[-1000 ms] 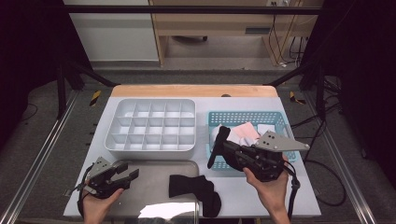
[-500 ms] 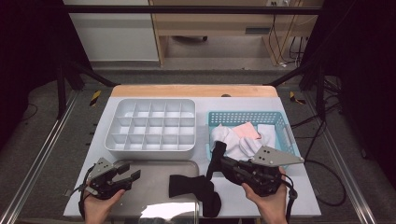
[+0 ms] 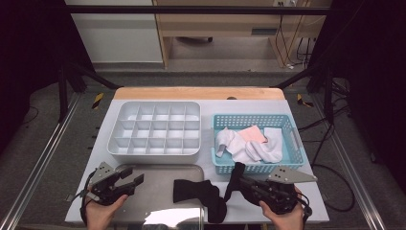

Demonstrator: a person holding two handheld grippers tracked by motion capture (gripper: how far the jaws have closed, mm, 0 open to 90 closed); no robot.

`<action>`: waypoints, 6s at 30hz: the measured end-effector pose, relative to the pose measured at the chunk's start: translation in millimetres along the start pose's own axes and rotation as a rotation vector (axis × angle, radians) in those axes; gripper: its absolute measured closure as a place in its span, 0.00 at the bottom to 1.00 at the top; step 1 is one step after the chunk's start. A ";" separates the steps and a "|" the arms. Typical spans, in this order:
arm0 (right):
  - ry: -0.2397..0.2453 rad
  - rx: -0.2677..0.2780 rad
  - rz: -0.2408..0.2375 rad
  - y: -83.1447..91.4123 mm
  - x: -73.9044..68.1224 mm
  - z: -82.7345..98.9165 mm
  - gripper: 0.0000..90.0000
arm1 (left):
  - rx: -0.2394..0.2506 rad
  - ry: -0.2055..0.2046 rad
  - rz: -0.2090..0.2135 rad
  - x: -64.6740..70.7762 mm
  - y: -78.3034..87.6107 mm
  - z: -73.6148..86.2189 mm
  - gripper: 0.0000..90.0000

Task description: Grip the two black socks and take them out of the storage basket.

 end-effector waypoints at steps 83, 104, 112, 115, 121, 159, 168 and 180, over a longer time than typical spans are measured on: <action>0.153 -0.169 0.004 -103.9 -27.9 65.6 0.68 | 0.071 -0.051 -0.019 14.9 -4.8 -32.7 0.40; 0.219 -0.212 -0.015 -124.3 -39.9 81.2 0.77 | 0.034 -0.068 0.035 32.7 -10.0 -9.1 0.40; 0.202 -0.189 -0.017 -119.6 -40.4 64.8 0.99 | 0.035 -0.093 0.065 41.4 -10.5 -6.3 0.40; 0.185 -0.179 -0.038 -115.1 -43.1 57.0 0.99 | 0.038 -0.109 0.080 45.8 -10.8 -5.7 0.39; 0.163 -0.158 -0.111 -110.3 -59.6 34.2 0.99 | 0.026 -0.132 0.121 57.4 -13.7 -2.5 0.33; 0.130 -0.124 -0.035 -108.5 -30.5 46.2 0.70 | -0.026 -0.218 0.152 102.6 -33.4 -6.7 0.60; 0.132 -0.147 -0.039 -96.6 -28.8 75.0 0.58 | -0.082 -0.230 0.172 120.9 -47.7 0.1 0.46; 0.153 -0.154 -0.052 -106.7 -41.2 86.1 0.46 | -0.147 -0.262 0.162 133.3 -56.4 15.4 0.56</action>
Point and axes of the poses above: each handheld gripper's, and its own axes: y roughly backward along the jaws, z roughly out of its underside, x roughly to its right, the point moved 9 cm from there along -y, roughly forward along the jaws, and after that the axes turned 14 degrees about -y, right-handed, at the moved point
